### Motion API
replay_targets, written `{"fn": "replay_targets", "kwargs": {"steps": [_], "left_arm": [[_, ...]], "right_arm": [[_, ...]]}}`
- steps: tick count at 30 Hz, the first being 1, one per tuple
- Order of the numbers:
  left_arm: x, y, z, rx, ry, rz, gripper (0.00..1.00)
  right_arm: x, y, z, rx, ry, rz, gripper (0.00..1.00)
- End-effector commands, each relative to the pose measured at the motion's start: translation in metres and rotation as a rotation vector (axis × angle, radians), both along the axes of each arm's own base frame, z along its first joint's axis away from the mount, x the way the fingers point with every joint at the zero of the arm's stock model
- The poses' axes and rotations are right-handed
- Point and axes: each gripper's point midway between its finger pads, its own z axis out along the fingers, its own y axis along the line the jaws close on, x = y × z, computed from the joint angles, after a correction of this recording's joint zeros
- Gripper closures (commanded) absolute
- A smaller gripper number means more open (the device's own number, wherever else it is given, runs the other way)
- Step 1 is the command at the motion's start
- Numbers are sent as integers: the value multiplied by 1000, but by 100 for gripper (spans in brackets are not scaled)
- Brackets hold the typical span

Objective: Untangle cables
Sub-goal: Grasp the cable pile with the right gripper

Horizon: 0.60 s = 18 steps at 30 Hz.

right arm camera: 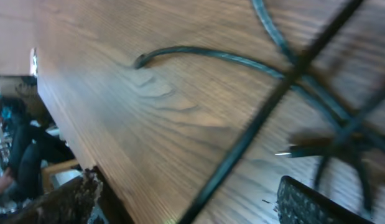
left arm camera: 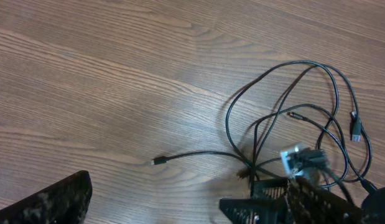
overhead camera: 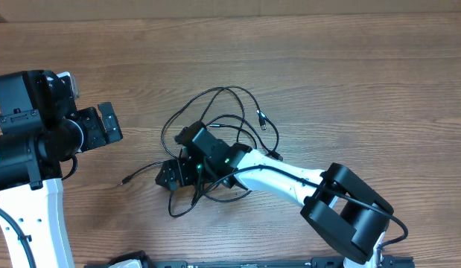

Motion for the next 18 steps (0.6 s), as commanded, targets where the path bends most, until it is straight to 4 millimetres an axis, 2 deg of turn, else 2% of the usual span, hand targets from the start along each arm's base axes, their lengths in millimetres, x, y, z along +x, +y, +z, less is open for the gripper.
{"fn": "replay_targets", "kwargs": {"steps": [1,2,3,4,5,8,11,13,18], "left_arm": [[-2,2,6,10,-20,8,0],[-2,2,6,11,-20,8,0],[-2,2,6,11,-20,8,0],[-2,2,6,11,-20,8,0],[-2,2,6,10,-20,8,0],[-2,2,6,10,-20,8,0],[-2,2,6,10,-20,8,0],[-2,2,6,10,-20,8,0],[-2,2,6,11,-20,8,0]], "right_arm": [[-12,4,-20,-27,53,-6,22],[-14,6,-22,-29,65,-13,31],[-16,8,-22,-25,63,-8,53],[-17,9,-22,-23,62,-6,71],[-17,9,-22,-21,61,-5,96],[-17,7,-22,-30,69,-6,96],[-11,-1,-12,-33,58,-11,96],[-4,-9,7,-19,21,-2,96],[15,-36,79,31,-136,-11,96]]}}
